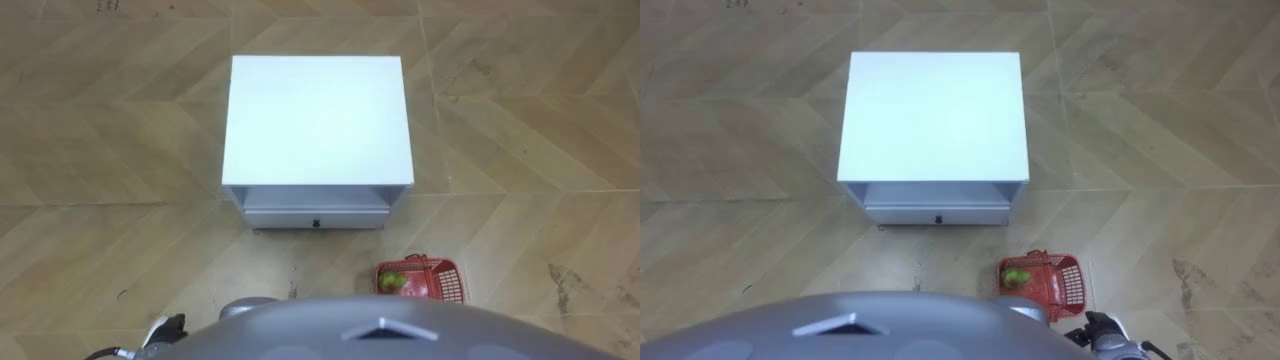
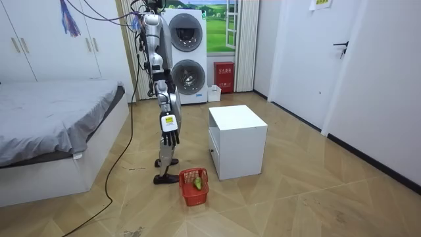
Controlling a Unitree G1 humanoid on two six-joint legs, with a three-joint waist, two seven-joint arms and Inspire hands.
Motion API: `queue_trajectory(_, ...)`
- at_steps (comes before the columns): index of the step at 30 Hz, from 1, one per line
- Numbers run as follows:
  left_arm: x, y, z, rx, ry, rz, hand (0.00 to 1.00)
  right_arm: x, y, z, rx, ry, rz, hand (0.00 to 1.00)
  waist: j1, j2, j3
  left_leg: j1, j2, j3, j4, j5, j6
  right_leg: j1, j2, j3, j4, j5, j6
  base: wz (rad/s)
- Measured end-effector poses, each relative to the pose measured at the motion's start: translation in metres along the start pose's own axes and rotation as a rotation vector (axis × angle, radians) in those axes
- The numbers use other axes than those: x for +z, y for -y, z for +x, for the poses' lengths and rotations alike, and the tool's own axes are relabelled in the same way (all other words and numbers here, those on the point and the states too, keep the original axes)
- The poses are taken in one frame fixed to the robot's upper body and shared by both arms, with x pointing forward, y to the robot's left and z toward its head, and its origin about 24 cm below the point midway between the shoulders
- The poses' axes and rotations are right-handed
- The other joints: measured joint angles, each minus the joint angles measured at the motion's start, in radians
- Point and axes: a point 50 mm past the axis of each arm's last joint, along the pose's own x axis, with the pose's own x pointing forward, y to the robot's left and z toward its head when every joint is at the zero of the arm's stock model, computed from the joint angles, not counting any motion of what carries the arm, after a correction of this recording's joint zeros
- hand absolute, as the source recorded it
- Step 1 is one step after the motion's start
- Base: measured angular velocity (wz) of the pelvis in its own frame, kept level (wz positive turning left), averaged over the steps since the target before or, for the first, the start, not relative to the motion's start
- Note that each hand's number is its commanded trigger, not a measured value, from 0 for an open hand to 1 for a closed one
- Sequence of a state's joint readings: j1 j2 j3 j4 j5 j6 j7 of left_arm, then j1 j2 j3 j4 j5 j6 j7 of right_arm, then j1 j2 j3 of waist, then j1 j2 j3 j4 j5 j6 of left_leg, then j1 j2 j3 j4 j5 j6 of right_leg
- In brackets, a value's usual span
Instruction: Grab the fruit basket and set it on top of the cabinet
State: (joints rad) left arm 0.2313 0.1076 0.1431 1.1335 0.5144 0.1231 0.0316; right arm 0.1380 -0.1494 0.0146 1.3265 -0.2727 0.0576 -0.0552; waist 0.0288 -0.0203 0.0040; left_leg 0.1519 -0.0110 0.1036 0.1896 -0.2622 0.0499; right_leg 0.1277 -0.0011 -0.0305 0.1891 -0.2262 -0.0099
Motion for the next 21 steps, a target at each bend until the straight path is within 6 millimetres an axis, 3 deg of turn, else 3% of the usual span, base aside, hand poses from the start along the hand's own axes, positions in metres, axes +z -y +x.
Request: queue_trajectory(21,0.0016,-0.0019,0.0003,0.030,0.001,-0.006,0.00,0.0010,-0.0002,0.0001,0.004,-0.004,-0.007,0.00,0.004,0.003,-0.0009,-0.002,-0.001,-0.007,-0.001,0.000,0.000,-0.002,0.000,-0.004,0.001,0.000,0.000,0.00)
